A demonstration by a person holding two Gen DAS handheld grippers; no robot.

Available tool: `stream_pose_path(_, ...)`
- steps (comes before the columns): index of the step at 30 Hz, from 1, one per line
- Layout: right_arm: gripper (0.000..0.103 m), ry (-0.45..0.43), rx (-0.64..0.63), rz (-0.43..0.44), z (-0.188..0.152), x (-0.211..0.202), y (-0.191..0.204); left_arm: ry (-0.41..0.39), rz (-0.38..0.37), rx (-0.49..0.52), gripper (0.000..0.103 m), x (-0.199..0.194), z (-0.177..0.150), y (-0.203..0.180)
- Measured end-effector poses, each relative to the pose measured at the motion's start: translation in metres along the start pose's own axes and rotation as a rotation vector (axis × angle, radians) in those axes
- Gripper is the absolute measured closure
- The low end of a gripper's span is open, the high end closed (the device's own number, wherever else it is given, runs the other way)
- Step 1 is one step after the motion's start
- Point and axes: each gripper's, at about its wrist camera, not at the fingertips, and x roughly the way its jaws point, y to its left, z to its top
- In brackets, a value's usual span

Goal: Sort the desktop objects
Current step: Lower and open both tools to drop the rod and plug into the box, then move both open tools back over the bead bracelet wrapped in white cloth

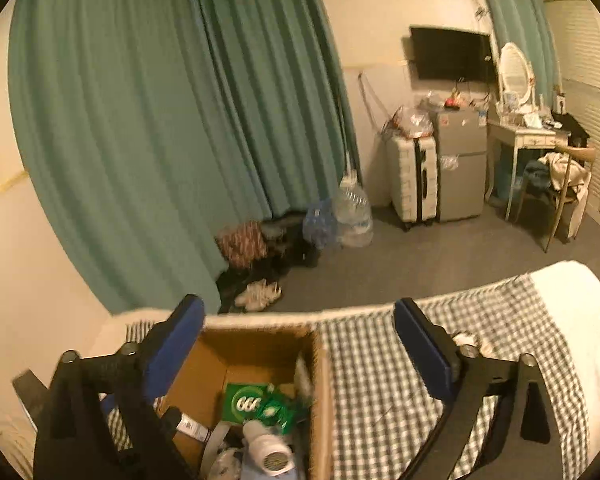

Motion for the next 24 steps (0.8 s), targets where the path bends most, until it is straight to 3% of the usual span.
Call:
stream_pose_path(2,0.000,-0.025,0.004,-0.033,0.012,-0.011,-0.015,-0.021,0.035,-0.004,0.009,-0.006,0.007,-0.005)
stream_pose_path(6,0.000,0.008,-0.036,-0.125,0.033,-0.022,-0.035,-0.068,0.033,-0.034,0.004,-0.023,0.027,-0.014)
stream_pose_path(8,0.000,-0.025,-0.078,-0.189,0.048,-0.034,-0.042,-0.070,0.030,-0.030,0.004,-0.029,0.037,-0.020)
stream_pose_path(10,0.000,-0.056,-0.102,-0.209,0.061,-0.044,-0.047,-0.087,0.039,0.002,0.004,-0.039,0.053,-0.033)
stream_pose_path(13,0.000,-0.023,-0.161,-0.216,0.077,-0.051,-0.053,-0.084,0.060,0.039,0.001,-0.054,0.078,-0.049)
stream_pose_path(16,0.000,0.016,-0.161,-0.281,0.097,-0.054,-0.054,-0.058,0.082,0.130,0.001,-0.072,0.109,-0.063)
stream_pose_path(19,0.000,0.065,-0.172,-0.230,0.126,-0.058,-0.049,-0.042,0.128,0.158,0.001,-0.087,0.141,-0.074)
stream_pose_path(24,0.000,0.063,-0.245,-0.195,0.141,-0.054,-0.051,-0.066,0.038,0.034,0.000,-0.099,0.194,-0.099)
